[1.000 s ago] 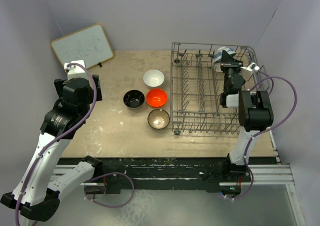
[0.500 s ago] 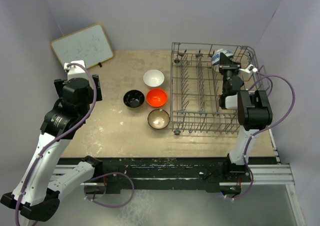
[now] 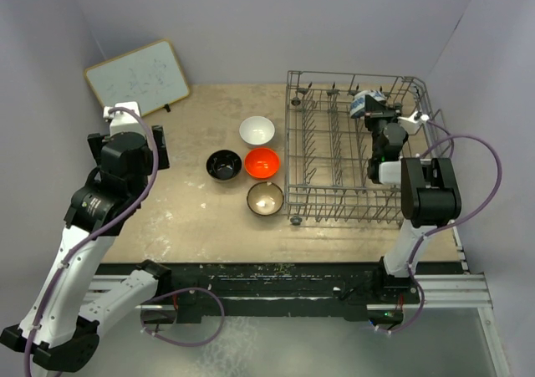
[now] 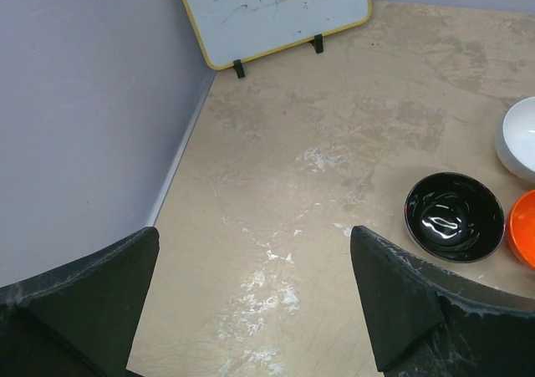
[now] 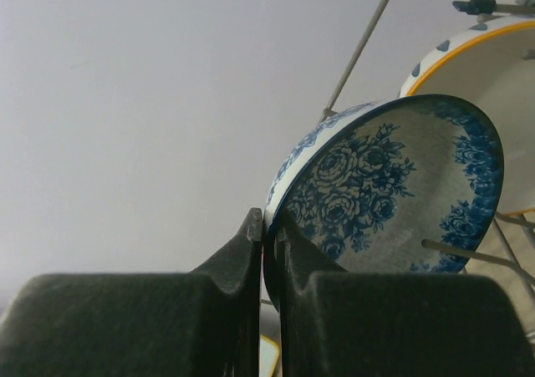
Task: Load the bowls into the dish rack
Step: Place the bowl in the dish rack.
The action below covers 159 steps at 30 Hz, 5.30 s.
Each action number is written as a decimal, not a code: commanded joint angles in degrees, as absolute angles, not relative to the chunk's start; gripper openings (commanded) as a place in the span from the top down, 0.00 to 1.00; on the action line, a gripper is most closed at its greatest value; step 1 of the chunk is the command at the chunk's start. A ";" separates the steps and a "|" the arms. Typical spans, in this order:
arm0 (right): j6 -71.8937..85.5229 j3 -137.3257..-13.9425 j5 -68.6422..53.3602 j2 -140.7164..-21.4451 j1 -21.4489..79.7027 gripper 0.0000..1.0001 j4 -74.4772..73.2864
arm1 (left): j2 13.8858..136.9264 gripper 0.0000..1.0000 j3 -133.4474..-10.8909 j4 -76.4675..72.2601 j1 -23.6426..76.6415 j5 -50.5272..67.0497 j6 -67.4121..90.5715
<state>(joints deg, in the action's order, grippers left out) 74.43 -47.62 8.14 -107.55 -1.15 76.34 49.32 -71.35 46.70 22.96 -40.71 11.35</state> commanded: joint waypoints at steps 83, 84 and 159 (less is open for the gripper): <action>79.59 -42.89 31.13 -102.56 -3.52 1.00 90.64 | 48.03 0.01 -69.75 41.85 23.07 -40.51 8.18; 79.39 -42.99 30.85 -102.83 -3.52 1.00 90.37 | 47.95 0.01 -69.65 41.76 23.03 -40.52 8.25; 83.29 -43.71 18.68 -107.20 -5.24 1.00 73.15 | 47.94 0.01 -68.84 41.23 23.03 -40.26 8.46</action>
<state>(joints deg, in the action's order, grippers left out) 81.25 -43.27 15.81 -108.99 -5.28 83.68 48.34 -68.66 43.77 22.96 -40.38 9.19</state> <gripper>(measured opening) 0.077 0.990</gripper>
